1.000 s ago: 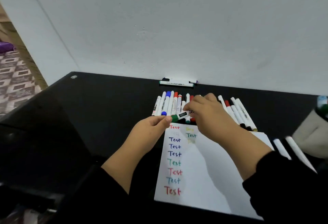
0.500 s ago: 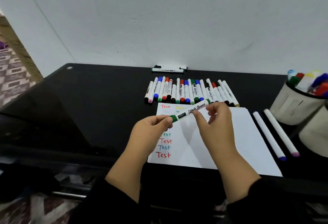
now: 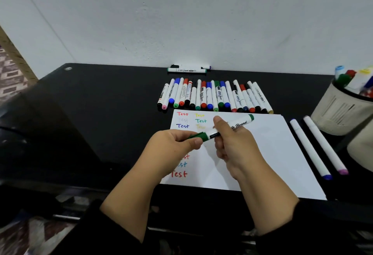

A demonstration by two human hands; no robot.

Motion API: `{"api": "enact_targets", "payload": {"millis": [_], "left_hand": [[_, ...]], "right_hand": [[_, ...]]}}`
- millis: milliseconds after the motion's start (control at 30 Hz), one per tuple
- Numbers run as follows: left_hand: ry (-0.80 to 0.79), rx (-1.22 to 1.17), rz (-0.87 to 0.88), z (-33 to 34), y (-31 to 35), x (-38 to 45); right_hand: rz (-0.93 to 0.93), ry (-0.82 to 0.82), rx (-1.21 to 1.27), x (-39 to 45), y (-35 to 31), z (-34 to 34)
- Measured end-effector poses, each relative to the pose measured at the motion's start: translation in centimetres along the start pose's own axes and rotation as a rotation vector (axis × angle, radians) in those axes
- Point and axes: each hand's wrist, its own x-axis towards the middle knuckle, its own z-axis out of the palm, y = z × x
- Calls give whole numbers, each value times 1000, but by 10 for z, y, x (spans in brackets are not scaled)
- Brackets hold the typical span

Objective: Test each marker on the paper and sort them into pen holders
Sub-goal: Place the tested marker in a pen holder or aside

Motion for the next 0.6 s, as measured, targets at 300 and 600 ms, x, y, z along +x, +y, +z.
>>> {"api": "enact_targets", "payload": {"millis": [300, 600], "left_hand": [[18, -30, 48, -1, -1, 0], [-83, -111, 7, -10, -4, 0]], "right_hand": [[-145, -144, 43, 9, 3, 3], [-185, -289, -8, 14, 0, 2]]}}
